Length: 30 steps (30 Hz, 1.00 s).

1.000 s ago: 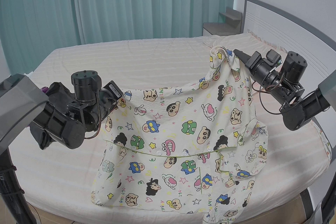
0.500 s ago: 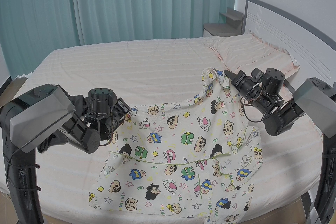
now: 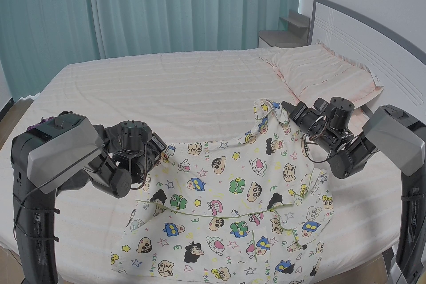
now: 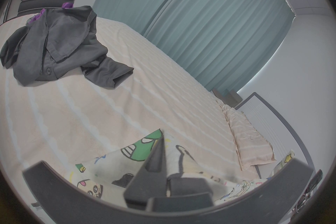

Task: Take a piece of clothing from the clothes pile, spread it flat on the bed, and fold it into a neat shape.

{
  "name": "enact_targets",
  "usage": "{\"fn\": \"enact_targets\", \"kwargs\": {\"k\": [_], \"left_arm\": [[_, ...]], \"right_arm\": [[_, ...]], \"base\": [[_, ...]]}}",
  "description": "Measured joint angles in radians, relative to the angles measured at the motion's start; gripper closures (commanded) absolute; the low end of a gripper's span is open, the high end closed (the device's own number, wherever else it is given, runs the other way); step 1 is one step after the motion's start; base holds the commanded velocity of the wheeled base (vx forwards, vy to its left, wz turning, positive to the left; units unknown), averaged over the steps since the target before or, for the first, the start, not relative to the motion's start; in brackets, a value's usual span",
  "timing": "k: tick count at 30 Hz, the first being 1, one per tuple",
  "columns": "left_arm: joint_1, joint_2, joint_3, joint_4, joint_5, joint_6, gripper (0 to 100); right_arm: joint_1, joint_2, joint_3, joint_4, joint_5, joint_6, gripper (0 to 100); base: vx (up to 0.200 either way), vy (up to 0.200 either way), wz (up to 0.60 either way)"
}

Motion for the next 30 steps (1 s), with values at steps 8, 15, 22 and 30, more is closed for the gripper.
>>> {"fn": "enact_targets", "kwargs": {"k": [8,15,22,30], "left_arm": [[0.001,0.052,-0.024,0.011,-0.002,0.000,0],[0.026,0.108,-0.103,0.015,0.013,-0.001,0],[0.079,0.145,-0.150,0.038,0.025,-0.004,0],[0.149,0.148,-0.171,0.080,0.022,-0.002,0]], "right_arm": [[0.001,0.050,-0.018,0.009,-0.003,0.000,0],[0.001,0.118,-0.131,0.093,-0.051,0.002,0],[-0.015,0.191,-0.304,0.185,-0.219,0.033,0],[-0.068,0.194,-0.254,0.209,-0.234,0.036,0]], "base": [[0.000,0.000,0.00],[0.000,0.000,0.00],[0.000,0.000,0.00],[0.000,0.000,0.00]]}}
